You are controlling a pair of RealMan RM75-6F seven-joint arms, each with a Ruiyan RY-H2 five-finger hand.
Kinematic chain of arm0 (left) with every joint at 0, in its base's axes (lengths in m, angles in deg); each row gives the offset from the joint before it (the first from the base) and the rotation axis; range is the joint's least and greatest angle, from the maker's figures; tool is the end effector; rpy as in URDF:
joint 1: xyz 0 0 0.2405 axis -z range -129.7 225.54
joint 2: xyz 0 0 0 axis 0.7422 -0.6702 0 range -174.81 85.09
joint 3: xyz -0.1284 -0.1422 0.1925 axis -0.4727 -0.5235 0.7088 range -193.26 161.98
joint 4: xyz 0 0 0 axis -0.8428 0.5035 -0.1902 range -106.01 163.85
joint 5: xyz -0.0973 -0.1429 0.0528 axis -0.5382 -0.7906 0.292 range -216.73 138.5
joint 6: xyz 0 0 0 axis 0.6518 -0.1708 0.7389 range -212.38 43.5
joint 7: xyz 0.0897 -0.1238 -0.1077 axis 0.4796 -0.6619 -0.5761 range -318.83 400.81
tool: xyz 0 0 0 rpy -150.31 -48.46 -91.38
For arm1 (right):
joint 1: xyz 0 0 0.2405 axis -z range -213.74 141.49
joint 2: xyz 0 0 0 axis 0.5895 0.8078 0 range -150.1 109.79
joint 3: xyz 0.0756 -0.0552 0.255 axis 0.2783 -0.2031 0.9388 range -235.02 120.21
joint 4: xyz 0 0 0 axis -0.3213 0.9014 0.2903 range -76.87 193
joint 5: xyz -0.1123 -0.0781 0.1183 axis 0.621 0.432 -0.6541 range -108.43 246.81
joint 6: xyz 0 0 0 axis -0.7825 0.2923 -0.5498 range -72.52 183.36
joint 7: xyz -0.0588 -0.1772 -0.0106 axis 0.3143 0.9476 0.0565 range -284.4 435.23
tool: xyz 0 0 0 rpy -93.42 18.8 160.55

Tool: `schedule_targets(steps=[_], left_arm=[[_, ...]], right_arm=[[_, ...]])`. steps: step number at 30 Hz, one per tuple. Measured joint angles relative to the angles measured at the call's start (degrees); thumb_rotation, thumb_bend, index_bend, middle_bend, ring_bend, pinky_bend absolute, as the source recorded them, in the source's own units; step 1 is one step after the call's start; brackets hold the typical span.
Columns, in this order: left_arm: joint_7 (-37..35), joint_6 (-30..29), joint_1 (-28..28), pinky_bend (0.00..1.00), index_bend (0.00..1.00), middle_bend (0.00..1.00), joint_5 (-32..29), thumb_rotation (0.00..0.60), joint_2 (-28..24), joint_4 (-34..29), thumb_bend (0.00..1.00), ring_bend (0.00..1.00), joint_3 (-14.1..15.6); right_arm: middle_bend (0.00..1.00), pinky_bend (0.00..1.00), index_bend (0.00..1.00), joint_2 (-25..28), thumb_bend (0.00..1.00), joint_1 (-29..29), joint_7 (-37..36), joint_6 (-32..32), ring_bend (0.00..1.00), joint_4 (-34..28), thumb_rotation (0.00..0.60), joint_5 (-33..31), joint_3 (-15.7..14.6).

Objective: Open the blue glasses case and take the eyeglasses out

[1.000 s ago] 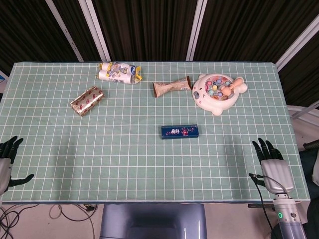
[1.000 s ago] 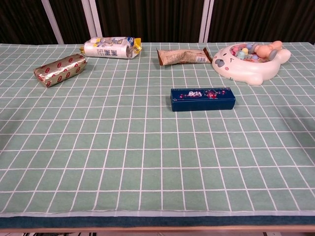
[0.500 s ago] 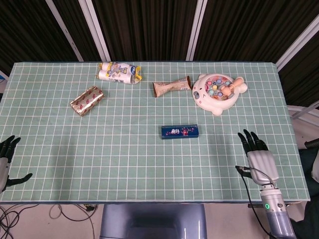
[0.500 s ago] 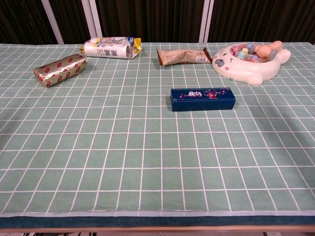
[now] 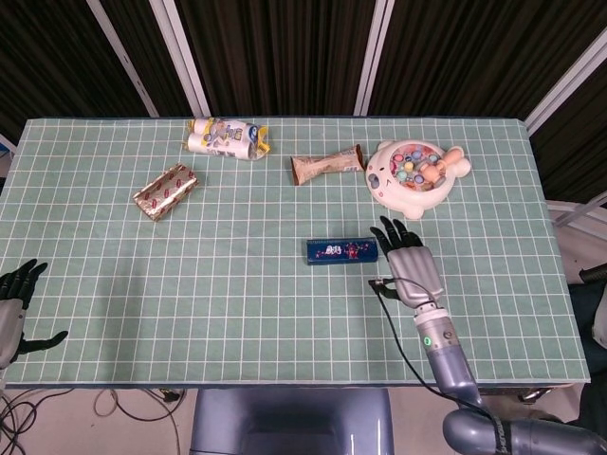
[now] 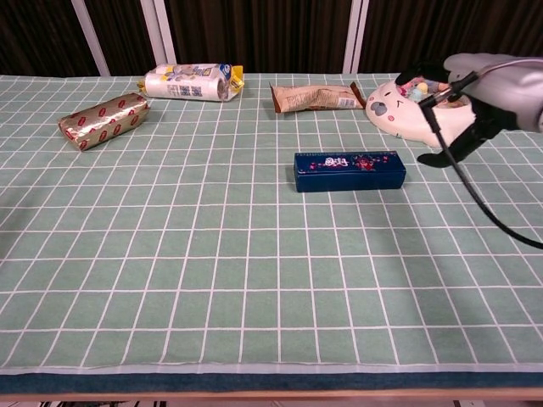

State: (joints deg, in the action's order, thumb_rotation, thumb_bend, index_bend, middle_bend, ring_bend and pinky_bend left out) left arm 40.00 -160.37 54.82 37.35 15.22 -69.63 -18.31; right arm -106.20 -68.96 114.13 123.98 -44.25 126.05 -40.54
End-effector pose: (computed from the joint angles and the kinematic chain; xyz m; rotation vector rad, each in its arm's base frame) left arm -0.3282 0.2280 0.1881 -1.3337 -1.1193 -0.7994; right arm -0.1561 -0.3578 0.0523 1.6039 -0.9400 0.9234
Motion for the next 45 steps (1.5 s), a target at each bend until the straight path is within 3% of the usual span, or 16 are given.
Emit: schedule_targets(steps=[6,12,25,45], left_arm=[[-0.3,0.7,0.2,0.0,0.0,0.0,-0.4,0.6,-0.3,-0.3,0.06,0.0,0.0],[-0.2,1.3,0.5,0.0,0.0,0.0,-1.0,0.6,-0.3,-0.4,0.06,0.0,-0.1],[-0.4,2.8,1.0,0.0,0.0,0.0,-2.4,0.6,-0.6,-0.9,0.06,0.0,-0.3],[-1.1,3.1,1.2,0.0,0.0,0.0,-2.7,0.6,-1.0,-1.0,0.06,0.0,-0.3]], right_arm=[[0.0,0.2,0.17,-7.7,0.34,-6.4,5.0,-2.1,0.0,6.4,0.6,-9.9,3.3],[0.0,0.2,0.19,-12.6,0.34,-10.8,6.7,-3.3,0.0,12.5,0.6,-14.2,4.9],[0.0,0.2,0.25,-19.0,0.42,-16.3,6.4,-5.8,0.0,22.3,0.6,-18.1,6.0],[0.0,0.2,0.29,-22.4,0.48,-18.8,4.5,-5.8,0.0,26.3,0.6,-19.1,5.4]])
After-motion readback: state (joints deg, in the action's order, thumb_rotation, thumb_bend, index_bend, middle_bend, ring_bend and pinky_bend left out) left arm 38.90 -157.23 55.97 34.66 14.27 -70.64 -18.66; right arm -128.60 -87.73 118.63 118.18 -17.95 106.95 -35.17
